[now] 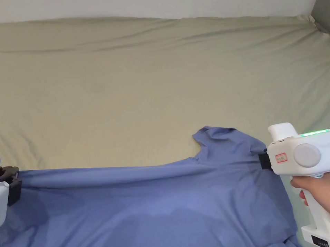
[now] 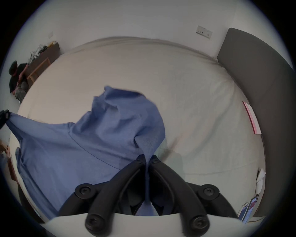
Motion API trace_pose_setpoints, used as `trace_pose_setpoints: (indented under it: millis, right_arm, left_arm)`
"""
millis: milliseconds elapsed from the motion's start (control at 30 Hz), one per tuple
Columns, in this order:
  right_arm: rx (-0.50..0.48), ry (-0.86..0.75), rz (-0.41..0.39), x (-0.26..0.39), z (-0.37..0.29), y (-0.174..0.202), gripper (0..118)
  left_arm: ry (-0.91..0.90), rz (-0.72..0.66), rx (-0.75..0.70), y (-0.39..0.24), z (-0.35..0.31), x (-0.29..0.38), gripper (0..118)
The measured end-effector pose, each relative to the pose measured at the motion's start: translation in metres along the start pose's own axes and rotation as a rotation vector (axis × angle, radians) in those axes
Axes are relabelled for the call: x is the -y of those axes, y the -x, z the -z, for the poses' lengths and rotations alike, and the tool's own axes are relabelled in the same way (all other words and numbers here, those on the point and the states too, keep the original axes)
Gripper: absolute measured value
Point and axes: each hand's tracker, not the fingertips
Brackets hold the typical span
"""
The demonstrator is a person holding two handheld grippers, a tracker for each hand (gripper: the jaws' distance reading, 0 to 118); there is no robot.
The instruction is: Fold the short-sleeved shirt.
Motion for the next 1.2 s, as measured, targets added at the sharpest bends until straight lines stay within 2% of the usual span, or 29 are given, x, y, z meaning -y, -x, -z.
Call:
trace_pose_setpoints:
  millis: [200,367,500,933,1200]
  right_arm:
    - [-0.046,-0.031,-0.017,0.01,-0.078,-0.007,5]
    - [-0.071,-0.049,-0.025,0.05,-0.142,0.001,5]
    - [-0.099,-0.011,-0.046,0.085,-0.167,0.006,5]
    - [-0.102,0.231,-0.141,0.188,-0.144,0.023,5]
    - [-0.116,0.358,-0.113,0.212,-0.113,0.023,5]
  left_arm:
    - [-0.002,-0.01,-0.009,0.012,-0.034,-0.003,2]
    - [0.044,0.0,-0.011,0.019,-0.063,0.024,2]
    - [0.084,0.014,0.008,0.02,-0.083,0.055,2]
    - [0.322,0.118,0.076,0.0,-0.083,0.155,2]
    - [0.419,0.157,0.104,-0.004,-0.058,0.181,2]
